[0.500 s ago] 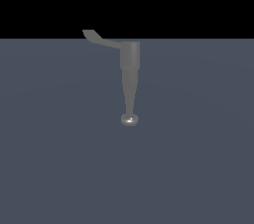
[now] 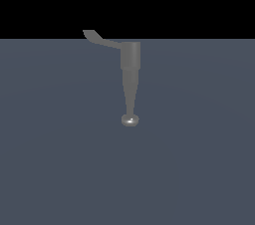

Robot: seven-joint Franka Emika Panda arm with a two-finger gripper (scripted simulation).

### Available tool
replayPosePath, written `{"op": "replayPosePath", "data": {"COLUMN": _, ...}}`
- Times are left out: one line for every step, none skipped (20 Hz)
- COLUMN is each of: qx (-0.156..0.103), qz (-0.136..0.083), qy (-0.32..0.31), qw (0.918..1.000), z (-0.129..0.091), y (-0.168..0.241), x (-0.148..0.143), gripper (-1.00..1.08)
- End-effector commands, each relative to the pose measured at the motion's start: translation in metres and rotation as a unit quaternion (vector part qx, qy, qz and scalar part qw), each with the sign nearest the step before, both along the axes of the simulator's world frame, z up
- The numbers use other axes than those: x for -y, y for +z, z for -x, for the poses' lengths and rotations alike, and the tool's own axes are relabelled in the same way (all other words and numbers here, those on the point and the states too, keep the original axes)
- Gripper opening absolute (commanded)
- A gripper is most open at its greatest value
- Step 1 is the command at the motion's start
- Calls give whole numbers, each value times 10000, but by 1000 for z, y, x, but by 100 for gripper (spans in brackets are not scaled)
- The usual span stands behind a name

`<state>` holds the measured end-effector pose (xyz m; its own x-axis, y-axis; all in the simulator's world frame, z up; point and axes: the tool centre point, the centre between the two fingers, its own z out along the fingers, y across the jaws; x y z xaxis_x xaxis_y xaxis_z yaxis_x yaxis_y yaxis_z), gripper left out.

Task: Turn on the faucet by rotating a designated handle.

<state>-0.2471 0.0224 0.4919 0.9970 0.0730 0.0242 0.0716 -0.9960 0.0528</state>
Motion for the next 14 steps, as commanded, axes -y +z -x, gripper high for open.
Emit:
{"op": "replayPosePath", "data": {"qx": 11, "qz": 28, "qy": 62, "qw": 10000, "z": -1, "y": 0, "x": -1, "gripper": -100}}
{"op": "replayPosePath", "data": {"qx": 11, "qz": 29, "qy": 67, "qw": 10000, "z": -1, "y": 0, "x": -1, "gripper": -100}}
{"op": "replayPosePath", "data": {"qx": 11, "qz": 29, "qy": 67, "qw": 10000, "z": -1, "y": 0, "x": -1, "gripper": -100}}
{"op": "replayPosePath", "data": {"qx": 9, "qz": 25, "qy": 56, "qw": 10000, "z": -1, "y": 0, "x": -1, "gripper": -100}}
{"op": "replayPosePath", "data": {"qx": 9, "qz": 21, "qy": 42, "qw": 10000, "z": -1, "y": 0, "x": -1, "gripper": -100}}
{"op": "replayPosePath", "data": {"qx": 9, "qz": 18, "qy": 22, "qw": 10000, "z": -2, "y": 0, "x": -1, "gripper": -100}}
{"op": "replayPosePath", "data": {"qx": 10, "qz": 15, "qy": -3, "qw": 10000, "z": -3, "y": -1, "x": -1, "gripper": -100}}
{"op": "replayPosePath", "data": {"qx": 11, "qz": 12, "qy": -32, "qw": 10000, "z": -4, "y": -1, "x": -1, "gripper": -100}}
{"op": "replayPosePath", "data": {"qx": 12, "qz": 9, "qy": -67, "qw": 10000, "z": -5, "y": -1, "x": -1, "gripper": -100}}
{"op": "replayPosePath", "data": {"qx": 14, "qz": 6, "qy": -108, "qw": 9999, "z": -7, "y": -1, "x": -2, "gripper": -100}}
{"op": "replayPosePath", "data": {"qx": 16, "qz": 2, "qy": -154, "qw": 9999, "z": -8, "y": -2, "x": -2, "gripper": -100}}
{"op": "replayPosePath", "data": {"qx": 18, "qz": -3, "qy": -206, "qw": 9998, "z": -10, "y": -2, "x": -2, "gripper": -100}}
{"op": "replayPosePath", "data": {"qx": 20, "qz": -9, "qy": -264, "qw": 9996, "z": -13, "y": -2, "x": -3, "gripper": -100}}
{"op": "replayPosePath", "data": {"qx": 22, "qz": -15, "qy": -328, "qw": 9995, "z": -15, "y": -3, "x": -3, "gripper": -100}}
